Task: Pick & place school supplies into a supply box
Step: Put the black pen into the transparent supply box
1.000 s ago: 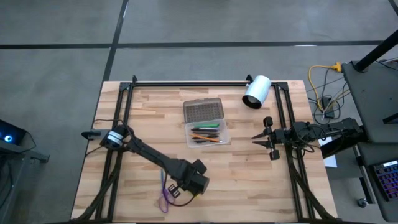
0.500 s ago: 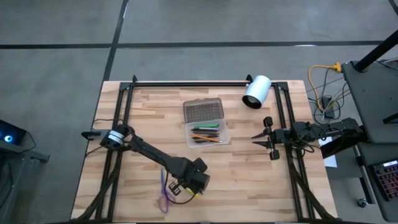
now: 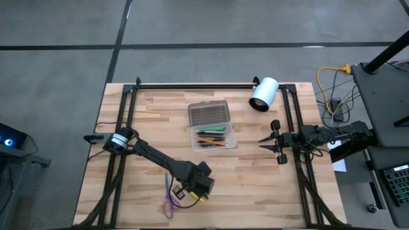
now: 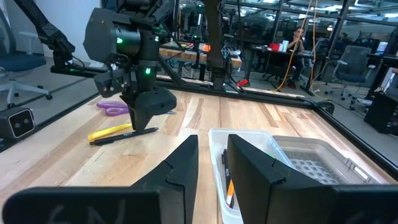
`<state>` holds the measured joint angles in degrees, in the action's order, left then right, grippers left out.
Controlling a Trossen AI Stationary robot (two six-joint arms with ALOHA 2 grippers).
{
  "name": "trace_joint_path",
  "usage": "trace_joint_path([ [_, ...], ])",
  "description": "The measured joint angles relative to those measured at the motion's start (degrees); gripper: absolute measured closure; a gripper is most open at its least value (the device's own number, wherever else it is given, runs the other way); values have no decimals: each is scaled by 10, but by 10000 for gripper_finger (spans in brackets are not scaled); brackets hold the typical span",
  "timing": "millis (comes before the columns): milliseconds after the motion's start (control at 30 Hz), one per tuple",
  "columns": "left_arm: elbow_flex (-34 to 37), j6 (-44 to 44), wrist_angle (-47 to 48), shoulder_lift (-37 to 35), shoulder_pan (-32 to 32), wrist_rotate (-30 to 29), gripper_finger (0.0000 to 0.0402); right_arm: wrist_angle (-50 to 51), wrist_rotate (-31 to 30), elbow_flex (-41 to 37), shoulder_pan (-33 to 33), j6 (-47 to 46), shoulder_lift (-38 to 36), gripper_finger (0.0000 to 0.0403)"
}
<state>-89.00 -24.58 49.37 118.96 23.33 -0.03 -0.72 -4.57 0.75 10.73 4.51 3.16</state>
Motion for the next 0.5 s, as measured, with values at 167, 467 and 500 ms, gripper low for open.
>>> trace_joint_path([
  [167, 10, 0, -8, 0, -3, 0, 332, 0, 0, 0, 0, 0, 0, 322],
  [467, 17, -4, -16, 0, -5, 0, 332, 0, 0, 0, 0, 0, 0, 335],
  [500, 20, -4, -18, 0, -6, 0, 332, 0, 0, 0, 0, 0, 0, 335],
])
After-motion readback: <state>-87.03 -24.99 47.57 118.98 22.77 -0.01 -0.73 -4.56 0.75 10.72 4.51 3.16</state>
